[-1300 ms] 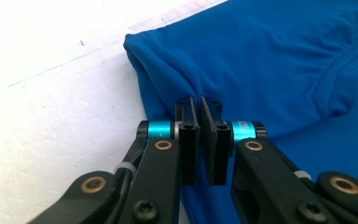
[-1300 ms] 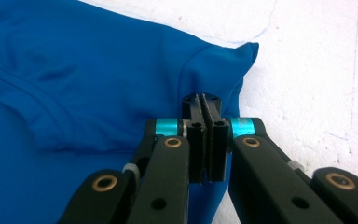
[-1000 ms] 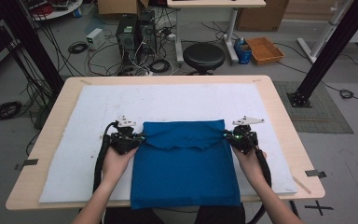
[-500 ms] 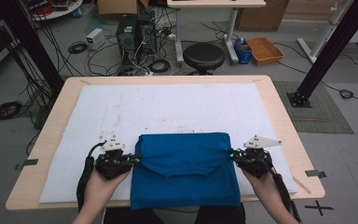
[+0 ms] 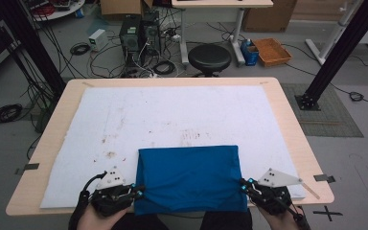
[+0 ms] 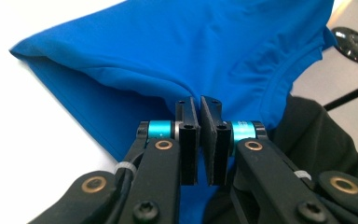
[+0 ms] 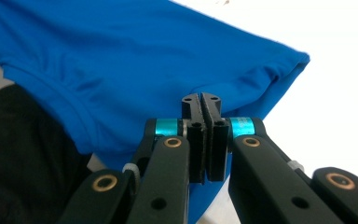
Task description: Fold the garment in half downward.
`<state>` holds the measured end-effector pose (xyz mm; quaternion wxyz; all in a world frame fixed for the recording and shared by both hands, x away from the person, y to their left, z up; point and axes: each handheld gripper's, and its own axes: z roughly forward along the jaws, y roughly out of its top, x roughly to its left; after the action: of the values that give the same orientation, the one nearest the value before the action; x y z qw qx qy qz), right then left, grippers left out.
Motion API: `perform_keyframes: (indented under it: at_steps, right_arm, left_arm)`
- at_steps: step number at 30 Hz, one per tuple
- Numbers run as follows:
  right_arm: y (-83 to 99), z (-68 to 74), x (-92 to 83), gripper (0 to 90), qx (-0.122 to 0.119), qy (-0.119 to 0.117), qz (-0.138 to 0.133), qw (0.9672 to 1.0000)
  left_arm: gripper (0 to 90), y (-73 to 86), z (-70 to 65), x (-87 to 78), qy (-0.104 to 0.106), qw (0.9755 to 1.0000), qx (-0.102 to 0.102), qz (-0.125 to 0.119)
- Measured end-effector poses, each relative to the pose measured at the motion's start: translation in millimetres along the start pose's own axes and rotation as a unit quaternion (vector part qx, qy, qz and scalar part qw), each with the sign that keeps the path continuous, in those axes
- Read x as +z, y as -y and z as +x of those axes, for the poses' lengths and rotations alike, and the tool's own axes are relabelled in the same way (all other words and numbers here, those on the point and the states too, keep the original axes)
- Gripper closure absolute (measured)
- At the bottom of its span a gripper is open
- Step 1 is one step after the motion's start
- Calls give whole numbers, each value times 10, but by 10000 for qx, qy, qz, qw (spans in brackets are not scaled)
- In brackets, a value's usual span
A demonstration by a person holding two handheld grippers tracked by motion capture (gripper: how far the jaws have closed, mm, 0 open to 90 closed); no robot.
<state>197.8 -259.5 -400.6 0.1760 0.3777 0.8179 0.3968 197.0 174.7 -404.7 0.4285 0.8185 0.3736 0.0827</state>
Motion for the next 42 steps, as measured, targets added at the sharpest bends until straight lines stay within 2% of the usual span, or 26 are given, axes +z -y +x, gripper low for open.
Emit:
perform_keyframes:
  at_steps: [6, 9, 10, 11, 12, 14, 16, 18, 20, 22, 23, 26, 28, 31, 36, 39, 42]
  right_arm:
    - [109, 99, -14, 893, -155, 14, 149, 9998]
    - [148, 97, 11, 890, -236, 22, 220, 9995]
    - [159, 95, 20, 851, -248, 12, 252, 9994]
    - [167, 85, 21, 763, -262, 6, 223, 9994]
    - [165, 71, 18, 737, -222, 53, 210, 9995]
    - [147, 30, 8, 727, -191, 79, 150, 9997]
    - [93, -46, 3, 702, -174, 222, 6, 9996]
    - [13, -133, 27, 670, -123, 342, -68, 9993]
    - [-74, -222, 83, 661, -89, 470, -118, 9988]
    - [-180, -336, 173, 637, 5, 613, -149, 9980]
    - [-231, -392, 229, 627, 13, 726, -160, 9972]
    - [-367, -543, 406, 605, 92, 940, -114, 9955]
    - [-442, -637, 537, 602, 209, 986, -85, 9949]
    - [-511, -750, 694, 582, 454, 1020, -58, 9937]
    - [-544, -918, 962, 581, 805, 1021, 128, 9914]
    - [-515, -969, 1054, 583, 970, 1016, 223, 9898]
    - [-480, -1009, 1127, 587, 1062, 948, 322, 9893]
  left_arm:
    - [852, 105, -34, 9, -26, 9999, 56, 91]
    - [829, 128, -15, 28, -31, 9999, 63, 155]
    - [783, 131, -9, 33, -83, 9998, 99, 142]
    - [673, 126, -1, 37, -138, 9998, 82, 122]
    - [618, 120, 9, 36, -180, 9997, 83, 104]
    - [546, 90, 46, 31, -280, 9996, 102, -5]
    - [510, 27, 117, 39, -385, 9991, 135, -127]
    - [477, -56, 198, 69, -617, 9977, 175, -236]
    - [469, -140, 298, 112, -744, 9965, 146, -352]
    - [453, -233, 425, 182, -986, 9940, 141, -444]
    - [445, -274, 503, 221, -1013, 9937, 49, -485]
    - [432, -359, 710, 359, -1231, 9910, 21, -519]
    - [432, -389, 863, 449, -1197, 9910, -242, -546]
    - [432, -426, 1001, 544, -1214, 9904, -429, -505]
    - [438, -458, 1098, 679, -1227, 9901, -601, -307]
    - [448, -452, 1116, 732, -1197, 9906, -647, -120]
    - [476, -437, 1132, 771, -1177, 9903, -731, -45]
